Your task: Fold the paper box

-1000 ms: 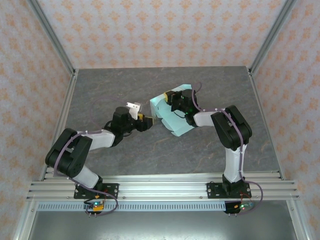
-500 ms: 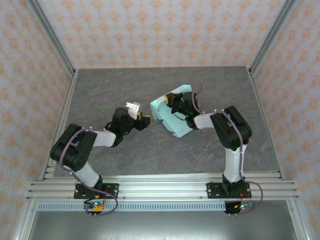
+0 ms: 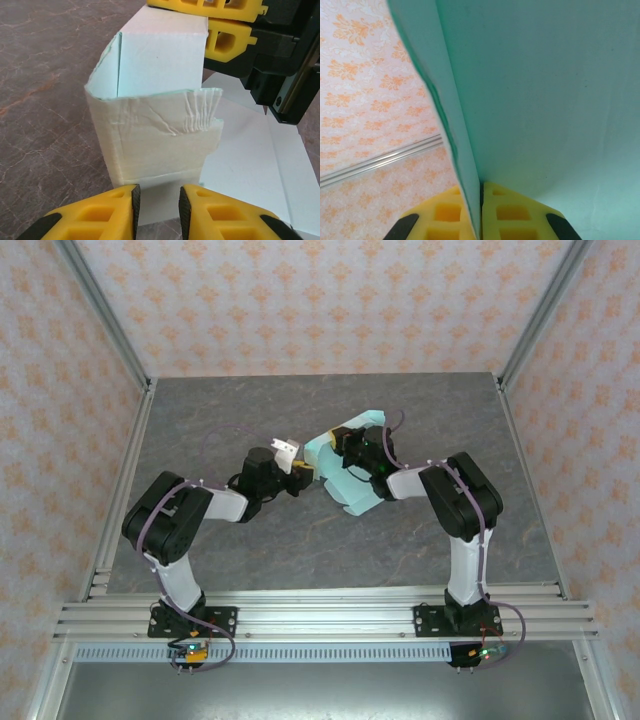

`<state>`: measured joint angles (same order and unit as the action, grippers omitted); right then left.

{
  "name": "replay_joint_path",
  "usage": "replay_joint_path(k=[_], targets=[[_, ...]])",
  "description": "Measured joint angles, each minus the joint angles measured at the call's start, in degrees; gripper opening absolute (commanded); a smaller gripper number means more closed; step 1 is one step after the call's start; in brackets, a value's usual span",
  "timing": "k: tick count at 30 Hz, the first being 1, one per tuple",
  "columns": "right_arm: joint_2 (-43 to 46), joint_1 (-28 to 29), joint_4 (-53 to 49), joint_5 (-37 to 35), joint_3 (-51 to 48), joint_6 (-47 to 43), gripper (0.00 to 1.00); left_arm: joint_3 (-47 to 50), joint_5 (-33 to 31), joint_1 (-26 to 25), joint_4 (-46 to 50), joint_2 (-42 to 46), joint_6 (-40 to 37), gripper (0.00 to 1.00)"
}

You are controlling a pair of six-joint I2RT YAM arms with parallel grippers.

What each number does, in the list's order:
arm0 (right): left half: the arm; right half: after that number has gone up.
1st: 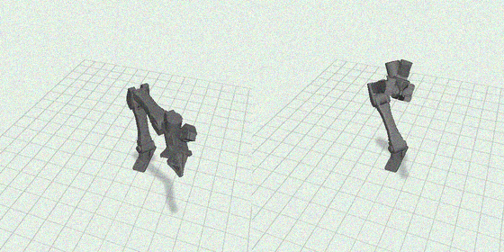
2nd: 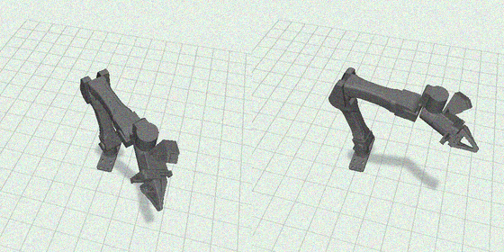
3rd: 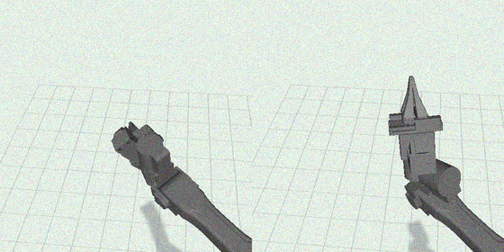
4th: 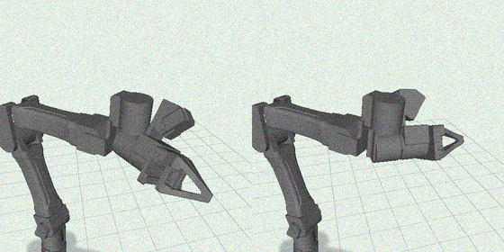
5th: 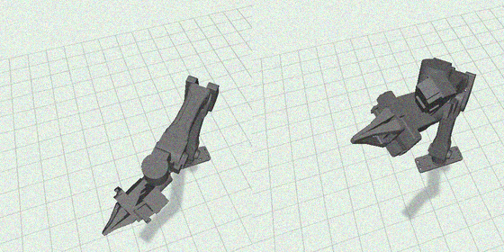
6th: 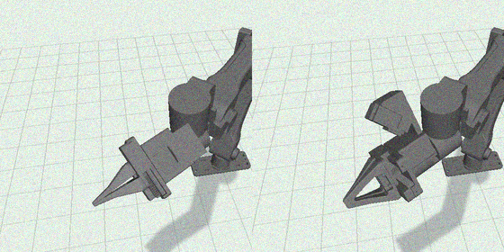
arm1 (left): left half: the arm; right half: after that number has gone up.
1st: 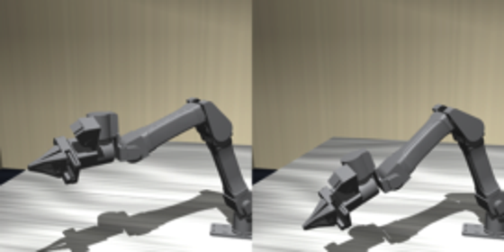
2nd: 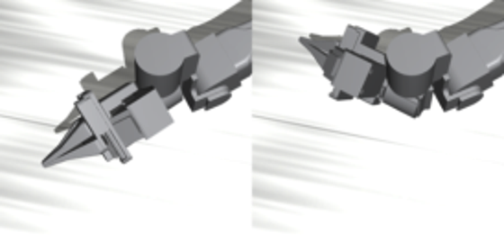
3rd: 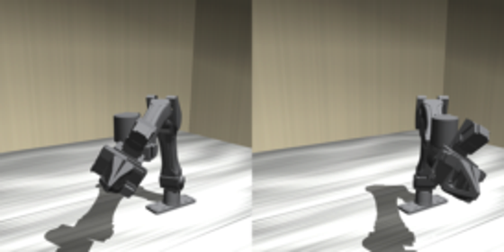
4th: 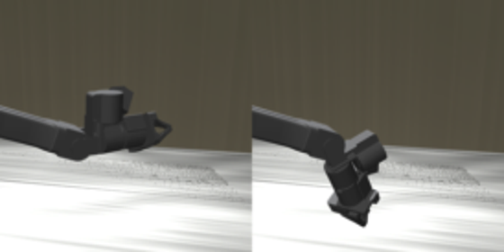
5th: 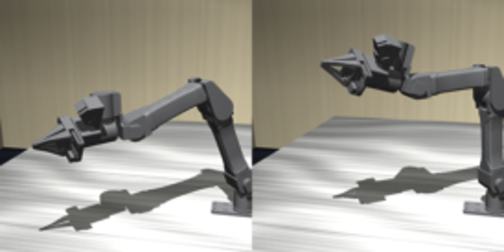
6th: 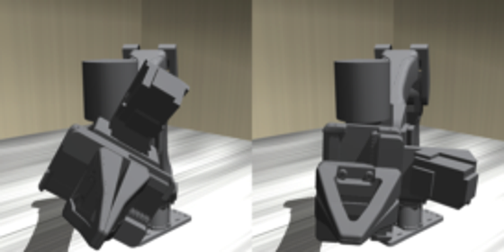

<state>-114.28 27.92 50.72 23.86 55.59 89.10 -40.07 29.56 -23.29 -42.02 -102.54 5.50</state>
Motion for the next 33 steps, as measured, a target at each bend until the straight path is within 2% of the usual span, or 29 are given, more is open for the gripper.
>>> replay_joint_path(k=[6,14,20,27,33], targets=[[-0.02,0.44,1.7,-1.27,-0.98,0.0,0.08,-0.07,0.04,-0.52,0.2,-0.07,0.0,0.29],[-0.72,1.31,5.53,-2.8,-2.64,0.04,0.08,-1.79,-0.26,-3.91,0.13,-1.79,-0.09,0.3],[-1.4,1.64,10.6,-3.74,-4.83,0.13,0.08,-2.25,-4.11,-5.73,-0.68,-2.51,0.2,0.31],[-0.81,1.68,13.64,-6.64,-7.41,0.22,0.08,-4.11,-9.49,-7.26,0.74,-4.13,0.5,0.43],[0.72,2.47,13.6,-9.79,-8.94,0.31,0.08,-5.11,-12.5,-7.96,2.4,-4.24,0.61,0.43]])
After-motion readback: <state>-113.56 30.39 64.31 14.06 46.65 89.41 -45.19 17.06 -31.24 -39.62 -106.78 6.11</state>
